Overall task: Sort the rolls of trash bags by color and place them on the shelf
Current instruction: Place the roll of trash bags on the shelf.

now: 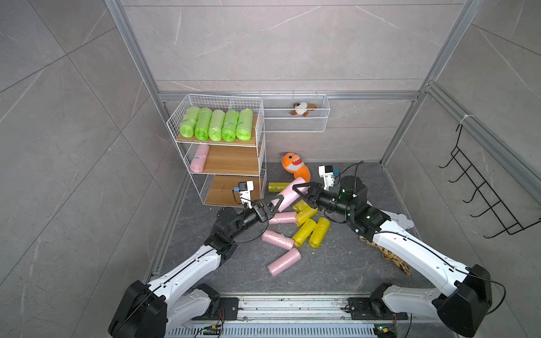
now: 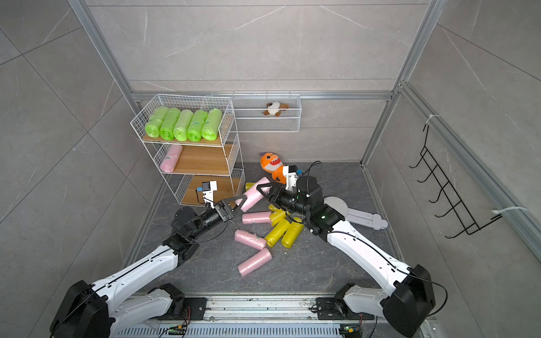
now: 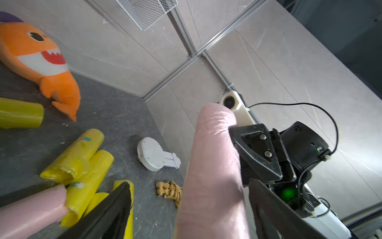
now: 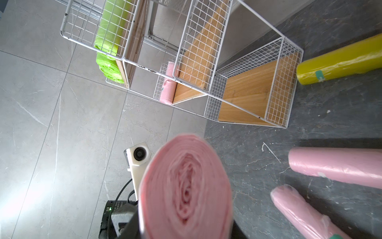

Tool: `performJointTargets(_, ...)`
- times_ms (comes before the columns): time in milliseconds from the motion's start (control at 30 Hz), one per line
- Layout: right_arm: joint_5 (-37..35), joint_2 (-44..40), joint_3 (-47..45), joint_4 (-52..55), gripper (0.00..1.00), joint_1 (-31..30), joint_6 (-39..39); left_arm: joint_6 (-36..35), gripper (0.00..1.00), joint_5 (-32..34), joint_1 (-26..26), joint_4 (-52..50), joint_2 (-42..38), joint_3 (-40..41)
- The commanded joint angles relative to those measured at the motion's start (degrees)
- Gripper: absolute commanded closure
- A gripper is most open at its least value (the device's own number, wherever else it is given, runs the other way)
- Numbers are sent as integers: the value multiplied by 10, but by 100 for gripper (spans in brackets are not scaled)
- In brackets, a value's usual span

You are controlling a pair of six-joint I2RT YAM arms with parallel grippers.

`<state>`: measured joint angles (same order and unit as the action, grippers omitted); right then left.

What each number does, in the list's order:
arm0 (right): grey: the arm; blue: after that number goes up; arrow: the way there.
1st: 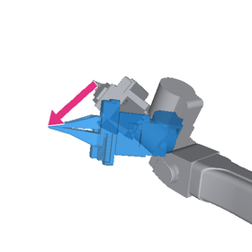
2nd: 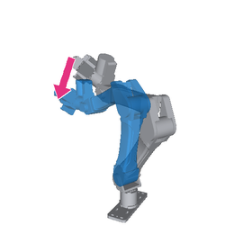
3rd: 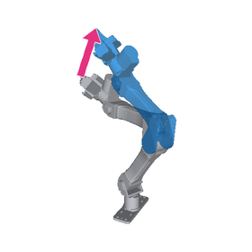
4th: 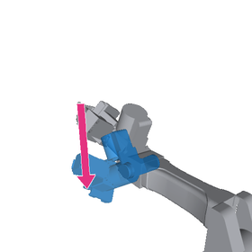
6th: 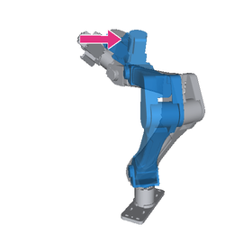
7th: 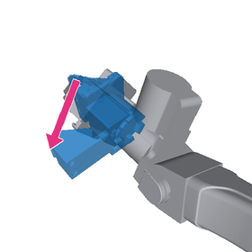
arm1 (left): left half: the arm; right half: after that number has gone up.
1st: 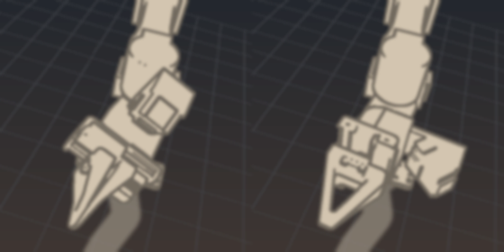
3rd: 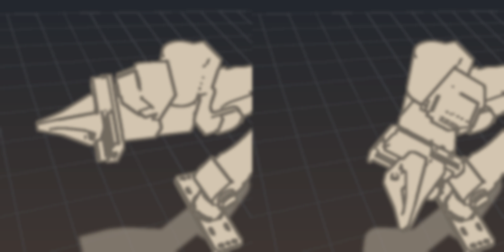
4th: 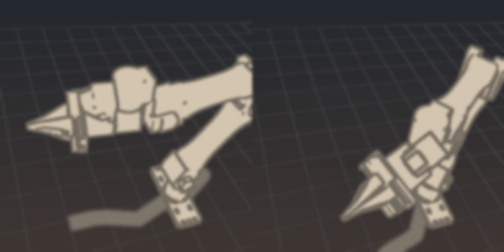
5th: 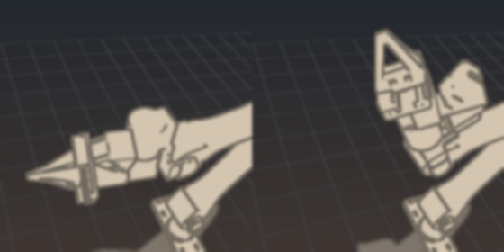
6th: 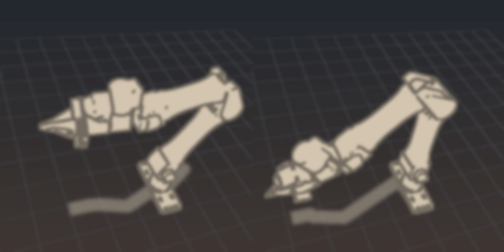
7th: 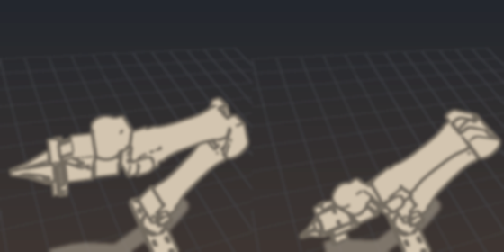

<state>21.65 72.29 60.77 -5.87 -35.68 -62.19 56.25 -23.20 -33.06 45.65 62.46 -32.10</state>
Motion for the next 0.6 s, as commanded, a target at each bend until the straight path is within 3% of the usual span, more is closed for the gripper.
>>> performJointTargets(0, 19, 6, 21, -53, 60, -2, -15, 25, 11, -37, -4, 93, 4, -9)
performJointTargets(100, 19, 8, 21, -60, 60, -2, -17, 33, 18, -33, -4, 90, 7, -10)
performJointTargets(367, 16, 14, 24, -63, 60, 3, -12, 38, 52, -41, -4, 72, 17, -12)
performJointTargets(500, 13, 16, 22, -61, 57, 7, -11, 30, 67, -39, -4, 56, 14, -13)
performJointTargets(567, 11, 13, 18, -57, 51, 10, -4, 18, 71, -38, -4, 38, 8, -15)
